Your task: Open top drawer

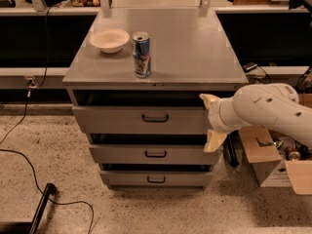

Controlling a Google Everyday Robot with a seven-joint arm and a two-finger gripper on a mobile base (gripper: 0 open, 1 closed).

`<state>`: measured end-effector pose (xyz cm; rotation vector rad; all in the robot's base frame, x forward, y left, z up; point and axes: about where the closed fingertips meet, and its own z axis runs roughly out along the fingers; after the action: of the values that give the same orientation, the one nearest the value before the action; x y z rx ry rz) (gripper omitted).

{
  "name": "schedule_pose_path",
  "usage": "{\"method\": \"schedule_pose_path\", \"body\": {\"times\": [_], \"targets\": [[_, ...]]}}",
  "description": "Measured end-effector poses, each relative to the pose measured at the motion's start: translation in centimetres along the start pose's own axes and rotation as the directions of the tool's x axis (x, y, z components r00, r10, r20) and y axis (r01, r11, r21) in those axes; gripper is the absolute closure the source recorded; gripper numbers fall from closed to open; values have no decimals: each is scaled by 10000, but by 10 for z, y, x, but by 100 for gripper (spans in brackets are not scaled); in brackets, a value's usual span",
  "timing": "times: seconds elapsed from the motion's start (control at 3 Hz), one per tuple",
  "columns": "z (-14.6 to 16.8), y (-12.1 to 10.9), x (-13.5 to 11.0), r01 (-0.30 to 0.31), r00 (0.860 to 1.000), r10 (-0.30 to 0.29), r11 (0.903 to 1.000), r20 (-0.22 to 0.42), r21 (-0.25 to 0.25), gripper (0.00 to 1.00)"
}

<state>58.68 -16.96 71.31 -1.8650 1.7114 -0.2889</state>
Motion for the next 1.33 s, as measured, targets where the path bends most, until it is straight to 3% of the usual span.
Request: {"method": "schedule_pose_path", "body": {"times": [0.33,1.0,1.33], "targets": [[25,6,11,-152,9998,148,9997,-164,-211,0],[39,-3,31,-391,9986,372,9979,-385,-509,1],[45,-6,34,-407,9989,381,9944,-280,-976,20]]}}
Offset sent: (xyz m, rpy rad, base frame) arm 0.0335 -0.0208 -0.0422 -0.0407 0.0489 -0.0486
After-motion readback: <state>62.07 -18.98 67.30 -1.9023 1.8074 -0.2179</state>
